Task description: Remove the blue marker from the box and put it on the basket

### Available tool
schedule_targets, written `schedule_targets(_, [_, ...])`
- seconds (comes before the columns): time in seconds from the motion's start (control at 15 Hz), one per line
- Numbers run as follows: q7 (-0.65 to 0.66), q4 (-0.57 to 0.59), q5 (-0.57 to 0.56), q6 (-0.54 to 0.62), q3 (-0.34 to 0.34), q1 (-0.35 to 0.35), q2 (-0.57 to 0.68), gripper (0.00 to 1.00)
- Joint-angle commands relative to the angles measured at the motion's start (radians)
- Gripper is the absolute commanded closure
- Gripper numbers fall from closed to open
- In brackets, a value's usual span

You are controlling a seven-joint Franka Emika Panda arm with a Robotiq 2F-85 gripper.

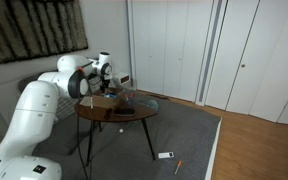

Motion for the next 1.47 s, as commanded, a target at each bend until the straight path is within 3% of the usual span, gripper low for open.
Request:
schedule_targets(0.0, [0.021, 0.049, -0.019, 0.0, -0.014, 0.014, 0.038, 0.29])
schedule_targets(0.73, [0.027, 0.09, -0.03, -0.014, -0.019, 0.023, 0.092, 0.48])
schedule_targets(0.87, [0.027, 0.097, -0.032, -0.016, -0.019, 0.023, 0.098, 0.6])
schedule_targets(1.13, [0.026, 0.101, -0.039, -0.02, -0.021, 0.025, 0.101, 0.99])
schedule_targets(1.4, [0.028, 0.08, -0.031, -0.021, -0.016, 0.026, 0.066, 0.95])
